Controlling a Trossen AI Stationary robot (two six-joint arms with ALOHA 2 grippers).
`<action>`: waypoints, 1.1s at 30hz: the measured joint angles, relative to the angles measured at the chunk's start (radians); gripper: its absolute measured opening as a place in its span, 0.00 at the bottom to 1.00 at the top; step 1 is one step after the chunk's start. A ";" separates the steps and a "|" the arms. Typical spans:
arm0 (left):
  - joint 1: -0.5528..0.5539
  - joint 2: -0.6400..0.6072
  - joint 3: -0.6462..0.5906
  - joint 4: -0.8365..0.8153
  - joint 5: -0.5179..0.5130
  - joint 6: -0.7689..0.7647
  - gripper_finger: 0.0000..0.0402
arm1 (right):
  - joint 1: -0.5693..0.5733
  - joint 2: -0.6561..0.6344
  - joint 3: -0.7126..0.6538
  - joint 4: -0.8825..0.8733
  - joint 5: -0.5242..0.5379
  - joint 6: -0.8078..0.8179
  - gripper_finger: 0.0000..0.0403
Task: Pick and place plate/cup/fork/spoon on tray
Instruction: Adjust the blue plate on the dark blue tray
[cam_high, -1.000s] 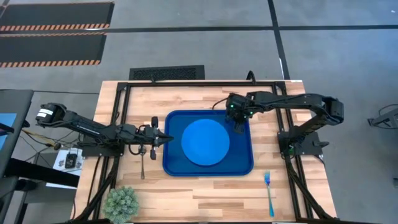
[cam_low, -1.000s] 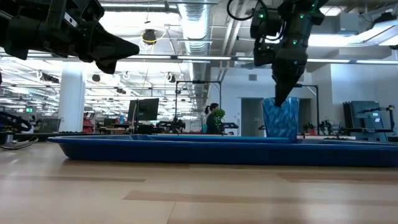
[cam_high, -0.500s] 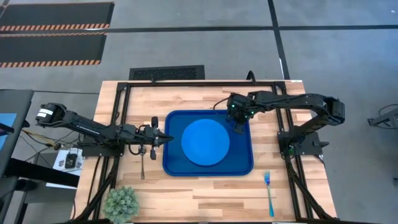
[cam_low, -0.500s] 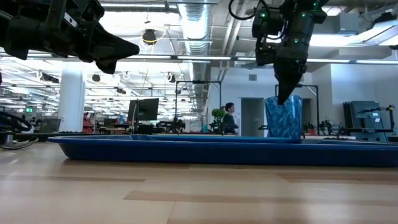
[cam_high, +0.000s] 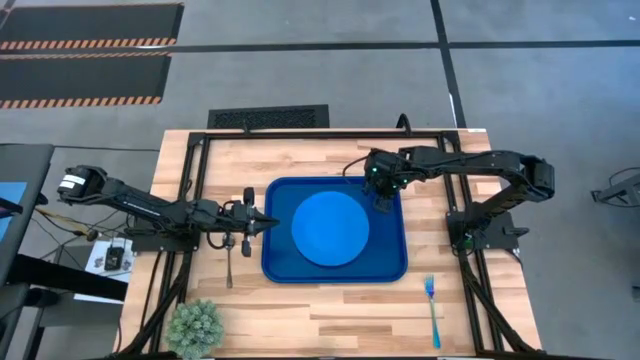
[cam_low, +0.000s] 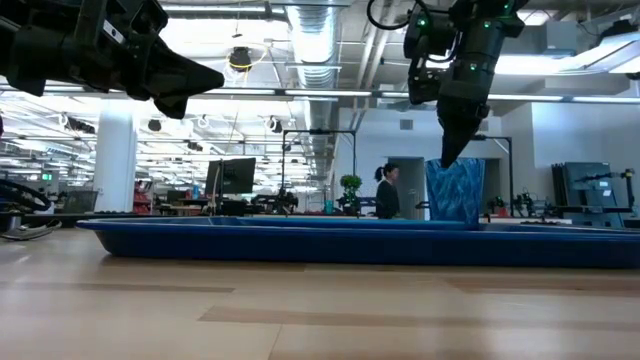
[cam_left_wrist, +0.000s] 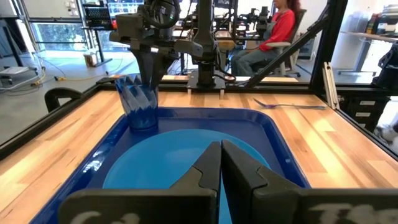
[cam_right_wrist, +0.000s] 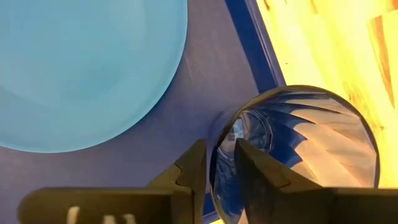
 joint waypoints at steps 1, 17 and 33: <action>0.000 0.000 0.000 0.000 0.000 0.000 0.00 | 0.000 0.000 0.000 0.000 0.001 0.000 0.28; 0.000 0.000 0.000 0.000 0.000 0.003 0.00 | 0.003 0.000 0.045 -0.006 0.023 0.006 0.50; 0.000 0.000 0.000 -0.001 0.000 0.015 0.00 | 0.270 -0.118 0.039 0.060 0.099 0.086 0.21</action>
